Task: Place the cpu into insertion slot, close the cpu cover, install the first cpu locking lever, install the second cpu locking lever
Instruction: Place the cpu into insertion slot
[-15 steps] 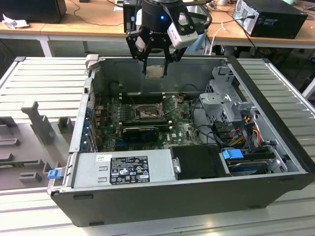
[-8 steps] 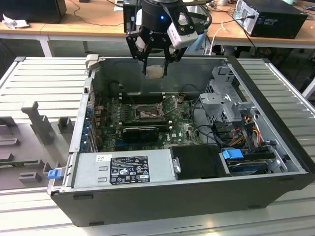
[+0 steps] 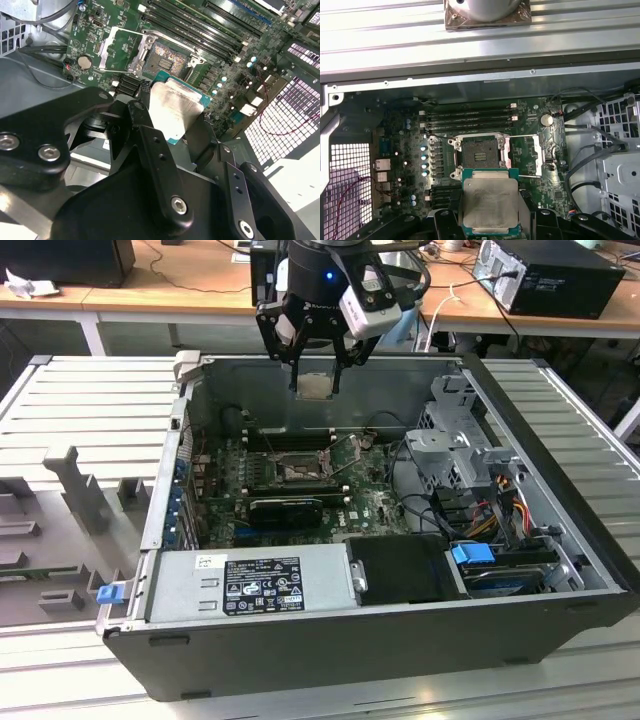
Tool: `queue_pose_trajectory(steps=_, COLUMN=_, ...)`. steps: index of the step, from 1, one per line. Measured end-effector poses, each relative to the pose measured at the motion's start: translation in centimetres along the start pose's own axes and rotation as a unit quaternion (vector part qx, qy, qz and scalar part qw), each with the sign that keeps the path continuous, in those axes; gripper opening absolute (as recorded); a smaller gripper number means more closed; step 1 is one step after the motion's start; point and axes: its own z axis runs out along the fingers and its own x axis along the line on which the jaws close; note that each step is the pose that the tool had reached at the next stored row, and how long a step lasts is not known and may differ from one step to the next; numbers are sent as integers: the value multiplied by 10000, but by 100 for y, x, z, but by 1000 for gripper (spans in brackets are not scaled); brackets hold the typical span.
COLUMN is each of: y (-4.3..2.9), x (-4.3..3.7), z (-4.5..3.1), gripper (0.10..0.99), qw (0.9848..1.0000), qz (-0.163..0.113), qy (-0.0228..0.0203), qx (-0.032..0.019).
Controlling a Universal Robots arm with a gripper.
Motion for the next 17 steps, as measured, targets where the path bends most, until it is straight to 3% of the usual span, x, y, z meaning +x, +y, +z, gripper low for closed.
queue_pose_trajectory(steps=17, y=0, x=0, z=0, gripper=529, qw=9999, qz=128, qy=-12, qx=-3)
